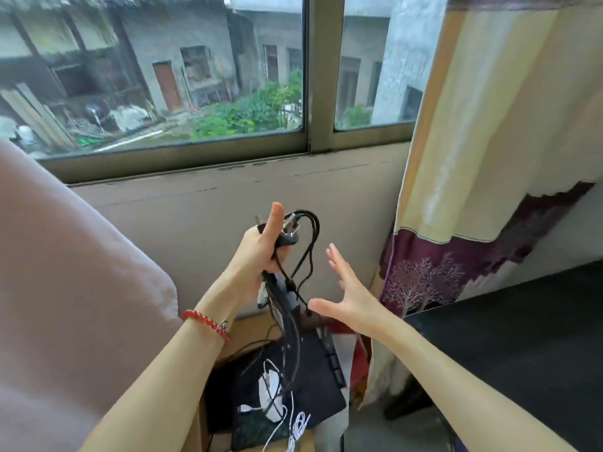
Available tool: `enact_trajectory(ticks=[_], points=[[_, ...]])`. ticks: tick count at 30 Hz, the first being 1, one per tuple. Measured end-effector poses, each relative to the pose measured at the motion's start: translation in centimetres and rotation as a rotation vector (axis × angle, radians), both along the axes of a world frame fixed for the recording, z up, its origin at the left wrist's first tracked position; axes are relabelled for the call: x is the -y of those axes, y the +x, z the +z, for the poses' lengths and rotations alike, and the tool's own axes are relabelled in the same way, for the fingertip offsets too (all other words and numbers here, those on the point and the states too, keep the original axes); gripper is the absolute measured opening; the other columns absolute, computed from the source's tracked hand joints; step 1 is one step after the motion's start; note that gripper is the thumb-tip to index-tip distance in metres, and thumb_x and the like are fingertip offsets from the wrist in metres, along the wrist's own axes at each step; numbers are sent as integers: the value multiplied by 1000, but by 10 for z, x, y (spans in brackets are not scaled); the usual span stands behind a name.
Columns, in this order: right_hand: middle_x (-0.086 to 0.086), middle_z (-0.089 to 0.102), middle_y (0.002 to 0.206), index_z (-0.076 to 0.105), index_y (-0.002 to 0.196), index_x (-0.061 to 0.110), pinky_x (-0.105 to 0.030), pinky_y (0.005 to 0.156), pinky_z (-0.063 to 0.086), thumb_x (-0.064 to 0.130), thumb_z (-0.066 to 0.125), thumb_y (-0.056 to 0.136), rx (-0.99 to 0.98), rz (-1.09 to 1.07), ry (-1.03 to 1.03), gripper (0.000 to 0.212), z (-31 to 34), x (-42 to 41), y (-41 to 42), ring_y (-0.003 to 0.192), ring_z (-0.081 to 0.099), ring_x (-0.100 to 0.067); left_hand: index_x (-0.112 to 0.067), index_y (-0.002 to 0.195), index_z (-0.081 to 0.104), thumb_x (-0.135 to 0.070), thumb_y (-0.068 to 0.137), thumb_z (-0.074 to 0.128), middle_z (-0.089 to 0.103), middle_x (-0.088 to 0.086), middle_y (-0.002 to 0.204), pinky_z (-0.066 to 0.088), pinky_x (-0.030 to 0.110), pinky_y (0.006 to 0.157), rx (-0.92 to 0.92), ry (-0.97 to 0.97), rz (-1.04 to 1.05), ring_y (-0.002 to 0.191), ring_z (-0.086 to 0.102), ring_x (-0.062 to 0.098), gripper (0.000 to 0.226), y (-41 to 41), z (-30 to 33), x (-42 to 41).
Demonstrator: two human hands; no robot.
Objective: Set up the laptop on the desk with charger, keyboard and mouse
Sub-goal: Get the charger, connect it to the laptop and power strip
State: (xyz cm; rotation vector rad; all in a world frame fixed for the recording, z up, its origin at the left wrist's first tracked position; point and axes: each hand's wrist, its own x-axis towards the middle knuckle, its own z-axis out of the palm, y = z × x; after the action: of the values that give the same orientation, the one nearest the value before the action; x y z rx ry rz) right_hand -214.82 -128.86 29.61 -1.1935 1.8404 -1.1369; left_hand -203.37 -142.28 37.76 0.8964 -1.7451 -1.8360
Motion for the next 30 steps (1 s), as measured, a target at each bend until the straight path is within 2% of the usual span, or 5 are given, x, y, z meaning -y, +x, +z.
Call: enact_trajectory(ticks=[8,13,15,26,30], points=[[7,3,158,-5,146,36,-38,114,12,58,70,65,-15,-166,-275,112,107,-17,-39,144,7,-8,-16,83,72,-65,83,38,30,-4,51,15,19,37,-198,-28,-182,40,21,7,59,-41,86,-37],[1,52,124,37,134,25,-33,100,35,60,58,76,33,-170,-251,71,136,-38,-61,130,42,-21,-12,82,69,-63,87,34,28,-9,44,15,16,34,-318,17,-252,36,19,4,62,-55,122,-50],[-3,59,112,43,126,25,-27,92,42,81,54,60,-15,-153,-248,87,145,-53,-59,115,55,-17,-12,79,66,-62,87,32,29,-11,39,16,15,32,-368,29,-234,33,21,3,61,-58,135,-56],[7,22,151,-15,146,22,-29,108,20,61,71,61,73,-125,-150,126,164,-81,-35,135,24,-3,-21,62,61,-67,82,40,47,-6,50,24,13,34,-382,-40,-165,37,28,3,54,-95,162,-109],[8,59,113,29,133,18,-23,86,45,32,80,68,65,-300,-210,83,152,-87,-41,104,57,-5,-16,73,59,-65,86,34,45,-6,53,24,14,38,-393,41,-248,37,27,4,56,-108,151,-118]])
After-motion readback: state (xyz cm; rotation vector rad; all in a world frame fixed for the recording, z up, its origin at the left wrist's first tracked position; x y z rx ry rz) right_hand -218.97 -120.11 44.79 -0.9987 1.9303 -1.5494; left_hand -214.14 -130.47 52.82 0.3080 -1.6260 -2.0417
